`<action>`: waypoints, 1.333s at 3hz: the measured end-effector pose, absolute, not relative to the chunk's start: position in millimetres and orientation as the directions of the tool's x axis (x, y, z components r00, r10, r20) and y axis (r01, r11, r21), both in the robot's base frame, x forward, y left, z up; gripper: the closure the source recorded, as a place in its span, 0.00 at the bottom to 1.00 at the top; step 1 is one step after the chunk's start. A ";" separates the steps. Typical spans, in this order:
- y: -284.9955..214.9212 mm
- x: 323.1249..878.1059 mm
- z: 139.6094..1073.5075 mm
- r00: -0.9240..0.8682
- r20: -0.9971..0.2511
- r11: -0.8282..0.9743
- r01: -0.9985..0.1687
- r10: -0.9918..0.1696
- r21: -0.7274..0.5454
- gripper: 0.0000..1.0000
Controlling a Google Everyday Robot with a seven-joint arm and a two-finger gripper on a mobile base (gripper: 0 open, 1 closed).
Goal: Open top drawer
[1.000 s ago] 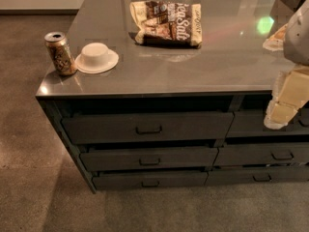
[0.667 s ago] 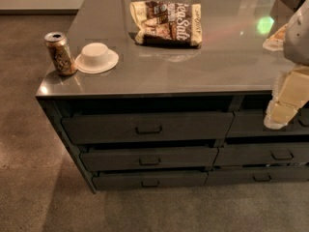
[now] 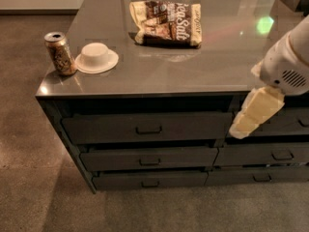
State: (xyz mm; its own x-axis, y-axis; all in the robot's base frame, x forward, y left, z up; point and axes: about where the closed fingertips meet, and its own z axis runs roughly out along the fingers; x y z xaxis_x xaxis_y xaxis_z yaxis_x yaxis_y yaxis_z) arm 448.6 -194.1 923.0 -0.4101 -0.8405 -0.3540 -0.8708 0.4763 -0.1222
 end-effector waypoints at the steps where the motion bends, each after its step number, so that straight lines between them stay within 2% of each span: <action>1: -175.3 450.3 892.1 -0.569 -0.463 0.644 -0.765 -0.679 -0.004 0.00; 2: -167.0 455.0 872.0 -0.685 -0.545 0.772 -0.627 -0.484 0.103 0.00; 4: -148.8 461.7 828.5 -0.719 -0.648 0.849 -0.485 -0.250 0.210 0.00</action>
Offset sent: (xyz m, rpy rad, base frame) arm 0.0199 0.0298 -0.0767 0.5027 0.0308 -0.6296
